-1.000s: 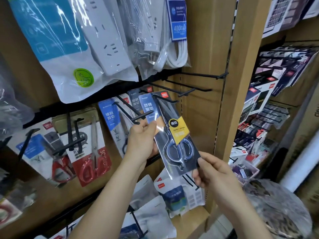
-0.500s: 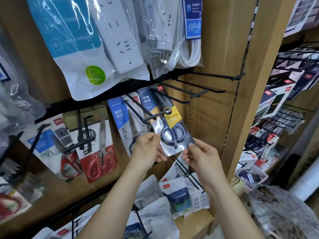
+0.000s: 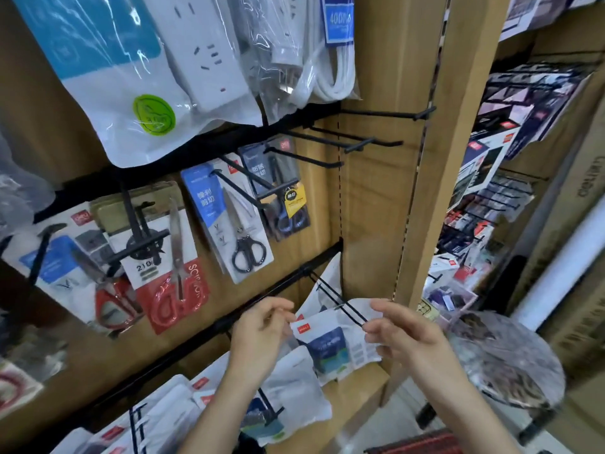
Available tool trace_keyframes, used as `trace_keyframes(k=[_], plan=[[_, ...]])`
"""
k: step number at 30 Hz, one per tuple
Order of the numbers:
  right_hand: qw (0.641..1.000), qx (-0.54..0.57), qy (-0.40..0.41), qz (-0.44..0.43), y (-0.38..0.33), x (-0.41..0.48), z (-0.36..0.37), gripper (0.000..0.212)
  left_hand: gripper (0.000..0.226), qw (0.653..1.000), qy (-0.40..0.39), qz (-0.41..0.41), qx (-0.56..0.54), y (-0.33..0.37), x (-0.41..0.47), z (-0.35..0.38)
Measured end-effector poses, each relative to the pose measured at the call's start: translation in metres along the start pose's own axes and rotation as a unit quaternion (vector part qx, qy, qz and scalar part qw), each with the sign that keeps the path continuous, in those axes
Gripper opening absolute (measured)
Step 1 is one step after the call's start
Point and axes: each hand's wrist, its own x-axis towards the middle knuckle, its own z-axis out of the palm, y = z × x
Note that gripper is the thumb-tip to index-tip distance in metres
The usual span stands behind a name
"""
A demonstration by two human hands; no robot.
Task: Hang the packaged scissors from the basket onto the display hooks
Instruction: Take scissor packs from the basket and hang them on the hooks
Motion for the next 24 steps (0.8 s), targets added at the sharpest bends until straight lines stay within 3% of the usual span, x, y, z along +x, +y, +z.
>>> trace_keyframes(k=[5,9,13,18,24], plan=[[0.998,0.006,0.065,-0.013,0.027,-0.049,-0.025,0.025,0.037,0.994,-0.069,-0.011,-0.080,-0.028,-0.063,-0.005],[0.989,0.001,0.143,0.030,0.063,-0.103,-0.049,0.022,0.048,0.987,-0.119,-0.046,-0.101,-0.071,-0.101,0.007],[0.972,-0.054,0.208,0.096,0.105,-0.158,-0.077,0.023,0.057,0.975,-0.187,-0.085,-0.081,-0.122,-0.139,0.032],[0.937,-0.076,0.287,0.181,0.163,-0.212,-0.107,0.024,0.041,0.946,-0.288,-0.148,-0.018,-0.172,-0.192,0.070],[0.922,-0.082,0.286,0.248,0.231,-0.237,-0.143,0.028,0.039,0.917,-0.357,-0.166,0.071,-0.221,-0.230,0.131]])
